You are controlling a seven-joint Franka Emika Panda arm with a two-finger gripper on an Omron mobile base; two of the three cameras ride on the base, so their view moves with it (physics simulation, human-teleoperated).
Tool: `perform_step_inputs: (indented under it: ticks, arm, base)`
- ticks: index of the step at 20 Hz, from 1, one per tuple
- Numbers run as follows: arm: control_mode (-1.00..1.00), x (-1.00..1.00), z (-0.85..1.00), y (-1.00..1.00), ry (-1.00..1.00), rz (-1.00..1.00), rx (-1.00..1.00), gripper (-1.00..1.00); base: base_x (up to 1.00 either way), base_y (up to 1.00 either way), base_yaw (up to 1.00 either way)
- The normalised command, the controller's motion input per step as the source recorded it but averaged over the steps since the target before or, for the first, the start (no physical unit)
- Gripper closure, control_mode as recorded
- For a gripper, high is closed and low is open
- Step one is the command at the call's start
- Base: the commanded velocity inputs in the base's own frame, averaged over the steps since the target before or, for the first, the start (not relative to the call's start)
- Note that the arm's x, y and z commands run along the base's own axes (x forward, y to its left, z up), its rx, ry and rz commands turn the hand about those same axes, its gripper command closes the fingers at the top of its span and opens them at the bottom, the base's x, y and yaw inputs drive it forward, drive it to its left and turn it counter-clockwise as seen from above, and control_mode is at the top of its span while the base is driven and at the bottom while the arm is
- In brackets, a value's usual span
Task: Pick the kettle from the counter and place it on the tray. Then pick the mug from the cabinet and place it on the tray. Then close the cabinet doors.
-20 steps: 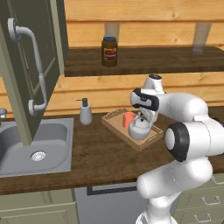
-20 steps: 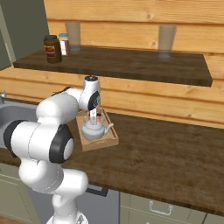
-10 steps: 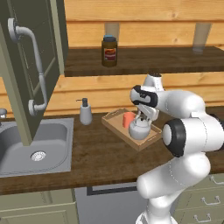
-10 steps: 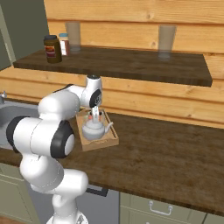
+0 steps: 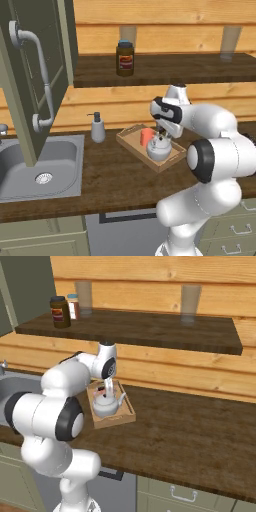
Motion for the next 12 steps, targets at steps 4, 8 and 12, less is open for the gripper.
perform_step_inputs:
  ticks: [4, 8, 12]
  arm:
    - [-1.00, -0.28, 0.20, 0.00, -0.17, 0.00, 0.00, -1.00]
    - [-1.00, -0.35, 0.19, 0.00, -0.21, 0.00, 0.00, -1.00]
    - [-1.00, -0.15, 0.39, 0.10, -0.28, 0.02, 0.00, -1.00]
  base:
    - [0.00, 0.00, 0.00]
    - [0.00, 0.00, 0.00]
    - [0.00, 0.00, 0.00]
